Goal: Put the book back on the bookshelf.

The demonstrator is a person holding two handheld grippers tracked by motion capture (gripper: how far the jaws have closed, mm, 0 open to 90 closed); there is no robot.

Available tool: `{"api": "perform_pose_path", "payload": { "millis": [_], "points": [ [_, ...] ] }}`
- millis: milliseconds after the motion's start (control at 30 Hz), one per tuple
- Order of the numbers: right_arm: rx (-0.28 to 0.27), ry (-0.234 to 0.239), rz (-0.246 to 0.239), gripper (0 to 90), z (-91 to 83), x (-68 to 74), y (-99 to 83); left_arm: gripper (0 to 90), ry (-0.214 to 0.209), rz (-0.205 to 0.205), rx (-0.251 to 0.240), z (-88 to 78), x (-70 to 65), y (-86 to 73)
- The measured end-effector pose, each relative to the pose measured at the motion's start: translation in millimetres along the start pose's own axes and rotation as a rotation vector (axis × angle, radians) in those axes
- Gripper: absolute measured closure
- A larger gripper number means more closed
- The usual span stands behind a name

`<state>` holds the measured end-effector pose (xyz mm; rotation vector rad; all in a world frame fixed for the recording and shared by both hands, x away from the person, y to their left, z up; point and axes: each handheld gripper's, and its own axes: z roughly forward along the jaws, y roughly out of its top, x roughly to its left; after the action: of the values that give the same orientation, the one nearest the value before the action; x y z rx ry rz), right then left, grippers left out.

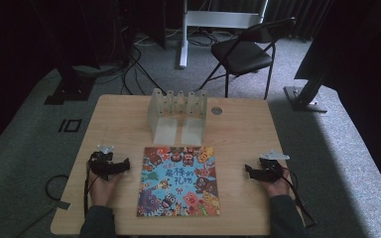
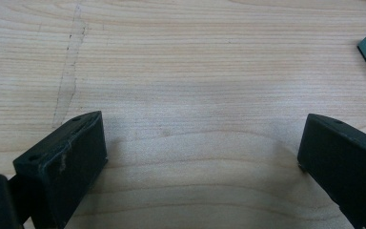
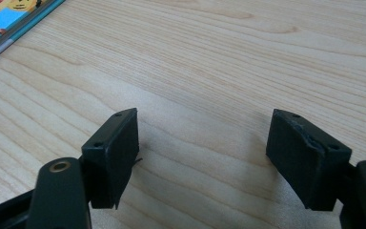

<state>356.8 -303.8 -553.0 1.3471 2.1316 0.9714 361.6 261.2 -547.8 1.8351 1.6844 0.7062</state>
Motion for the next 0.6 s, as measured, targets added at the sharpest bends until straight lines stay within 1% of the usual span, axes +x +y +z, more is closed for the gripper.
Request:
{"api": "perform_pose_path", "payload": {
  "millis": [367,500,600],
  "points": [
    [0.0,0.0,-0.001,26.3,0.1,0.1,0.0,2.8,-0.002,0.002,0.0,-0.1,0.1,0.0],
    [0.008,0.01,-0.01,22.3,0.8,0.8,0.5,3.3,-0.008,0.011,-0.001,-0.7,0.6,-0.3],
    [0.004,-0.007,-0.005,23.9,0.3,1.0,0.4,4.6,-0.02,0.021,-0.002,-1.4,1.6,-0.6]
  ]
}}
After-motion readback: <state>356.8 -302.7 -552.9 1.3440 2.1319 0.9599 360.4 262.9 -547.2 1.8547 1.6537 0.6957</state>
